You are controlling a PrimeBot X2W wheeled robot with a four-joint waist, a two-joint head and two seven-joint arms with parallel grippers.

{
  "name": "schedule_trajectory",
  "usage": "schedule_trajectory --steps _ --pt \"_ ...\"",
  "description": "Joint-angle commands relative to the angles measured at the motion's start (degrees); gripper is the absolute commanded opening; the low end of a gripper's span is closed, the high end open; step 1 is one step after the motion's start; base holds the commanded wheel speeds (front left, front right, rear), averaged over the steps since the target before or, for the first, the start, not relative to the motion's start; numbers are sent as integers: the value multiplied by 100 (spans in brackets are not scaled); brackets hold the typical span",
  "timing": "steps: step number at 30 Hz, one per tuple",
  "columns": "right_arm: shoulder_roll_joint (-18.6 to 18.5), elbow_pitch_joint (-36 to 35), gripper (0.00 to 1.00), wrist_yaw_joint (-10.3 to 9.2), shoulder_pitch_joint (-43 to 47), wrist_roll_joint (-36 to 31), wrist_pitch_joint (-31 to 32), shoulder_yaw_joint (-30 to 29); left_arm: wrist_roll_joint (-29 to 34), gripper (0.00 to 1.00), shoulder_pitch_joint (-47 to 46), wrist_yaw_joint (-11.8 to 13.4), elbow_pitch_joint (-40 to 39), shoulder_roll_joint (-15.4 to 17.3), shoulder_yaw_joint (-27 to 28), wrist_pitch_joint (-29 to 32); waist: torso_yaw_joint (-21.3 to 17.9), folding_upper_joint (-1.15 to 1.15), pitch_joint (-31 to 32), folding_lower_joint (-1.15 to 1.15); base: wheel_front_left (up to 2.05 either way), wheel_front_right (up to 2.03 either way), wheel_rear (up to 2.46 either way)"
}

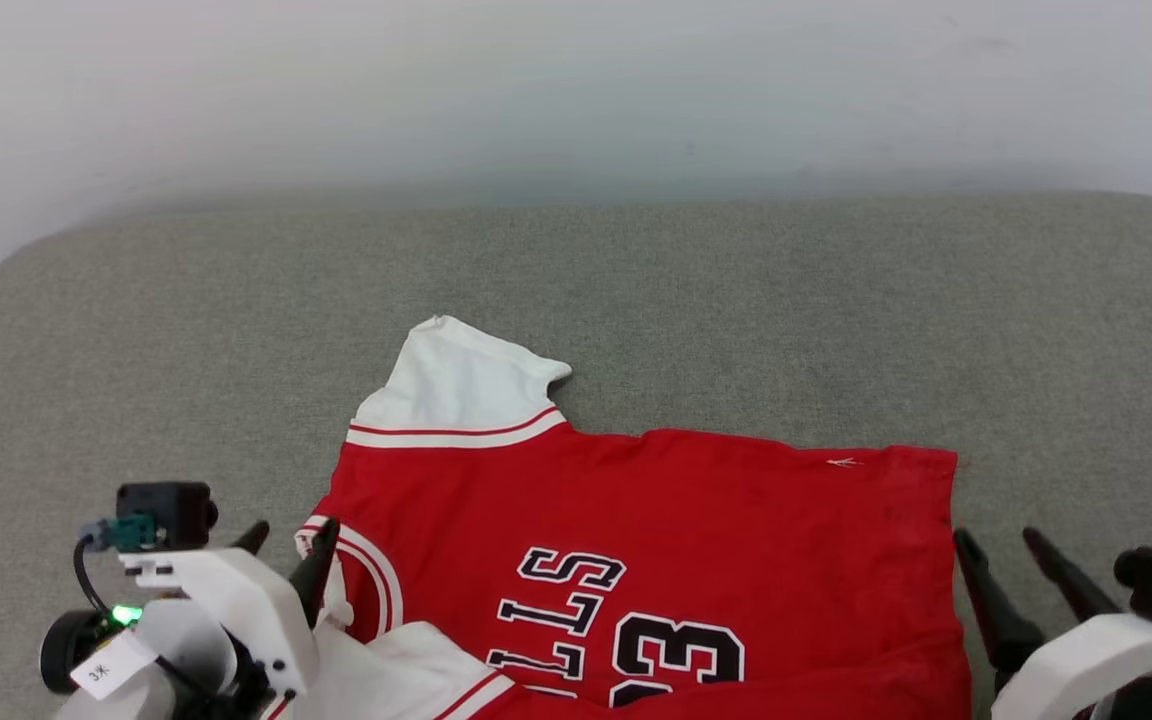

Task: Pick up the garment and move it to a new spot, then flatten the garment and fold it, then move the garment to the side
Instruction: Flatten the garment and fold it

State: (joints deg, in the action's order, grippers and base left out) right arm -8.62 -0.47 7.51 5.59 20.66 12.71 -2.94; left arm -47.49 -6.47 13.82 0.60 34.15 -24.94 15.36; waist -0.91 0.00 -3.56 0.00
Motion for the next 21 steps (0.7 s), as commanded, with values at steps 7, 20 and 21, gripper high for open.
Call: schedule_trajectory --steps 7,20,21 --pt "163 -529 100 -5 -601 -429 -880 -155 408 100 -1032 -25 226 -359 201 -835 -215 0 -682 0 0 0 0" --pt "375 -957 100 -5 -1355 -600 -1216 34 35 100 -3077 -676 1277 -87 151 577 -931 0 -1931 0 0 0 0" --pt "399 -937 100 -5 -1392 -588 -1232 64 -52 100 -3205 -743 1410 -40 145 837 -981 0 -1983 0 0 0 0"
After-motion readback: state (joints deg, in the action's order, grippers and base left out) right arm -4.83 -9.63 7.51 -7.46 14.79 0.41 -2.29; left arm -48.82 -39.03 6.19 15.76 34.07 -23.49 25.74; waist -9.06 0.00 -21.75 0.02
